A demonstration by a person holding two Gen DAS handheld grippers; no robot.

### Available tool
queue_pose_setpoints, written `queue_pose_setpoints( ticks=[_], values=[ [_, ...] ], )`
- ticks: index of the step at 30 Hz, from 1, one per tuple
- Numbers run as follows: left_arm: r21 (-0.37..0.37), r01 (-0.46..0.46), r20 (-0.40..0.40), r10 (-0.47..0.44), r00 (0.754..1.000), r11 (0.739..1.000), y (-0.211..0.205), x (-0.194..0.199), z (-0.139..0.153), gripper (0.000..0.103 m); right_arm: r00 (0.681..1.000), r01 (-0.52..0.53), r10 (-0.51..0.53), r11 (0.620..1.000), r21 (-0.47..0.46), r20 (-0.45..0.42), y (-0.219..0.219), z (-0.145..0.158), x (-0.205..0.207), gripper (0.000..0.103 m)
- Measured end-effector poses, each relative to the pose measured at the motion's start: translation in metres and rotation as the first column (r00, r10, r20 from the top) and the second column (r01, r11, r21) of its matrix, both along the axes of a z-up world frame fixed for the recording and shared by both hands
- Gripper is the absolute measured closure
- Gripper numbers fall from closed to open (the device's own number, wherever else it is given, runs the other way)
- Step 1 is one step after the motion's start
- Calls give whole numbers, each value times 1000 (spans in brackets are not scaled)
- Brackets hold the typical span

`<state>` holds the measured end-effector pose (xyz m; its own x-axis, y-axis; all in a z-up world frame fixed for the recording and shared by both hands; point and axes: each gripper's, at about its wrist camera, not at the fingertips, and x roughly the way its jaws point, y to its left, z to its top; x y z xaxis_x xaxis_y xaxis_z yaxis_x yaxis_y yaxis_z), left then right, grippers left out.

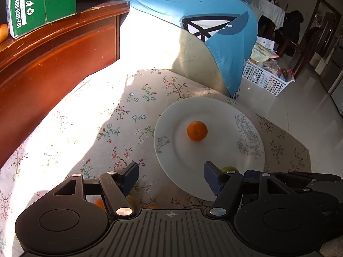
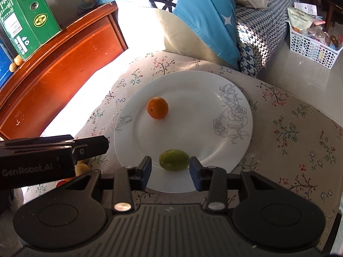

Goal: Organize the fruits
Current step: 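Move both grippers back from the plate to the fruit cluster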

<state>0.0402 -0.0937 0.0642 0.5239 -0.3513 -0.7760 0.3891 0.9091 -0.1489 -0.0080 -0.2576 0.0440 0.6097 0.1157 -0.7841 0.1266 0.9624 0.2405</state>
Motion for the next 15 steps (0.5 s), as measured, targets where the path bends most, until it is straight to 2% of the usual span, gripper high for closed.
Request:
queue_pose_setpoints(
  ticks=[3, 15],
  values=[
    [21, -13, -13, 13, 1000, 1000, 13, -2, 1, 31, 999, -40, 40, 999, 7, 4, 10, 2, -2, 61],
    [83, -47, -31, 50, 998, 995, 60, -15, 1, 30, 987, -161, 161, 987, 7, -6, 46, -2, -13, 61]
  ],
)
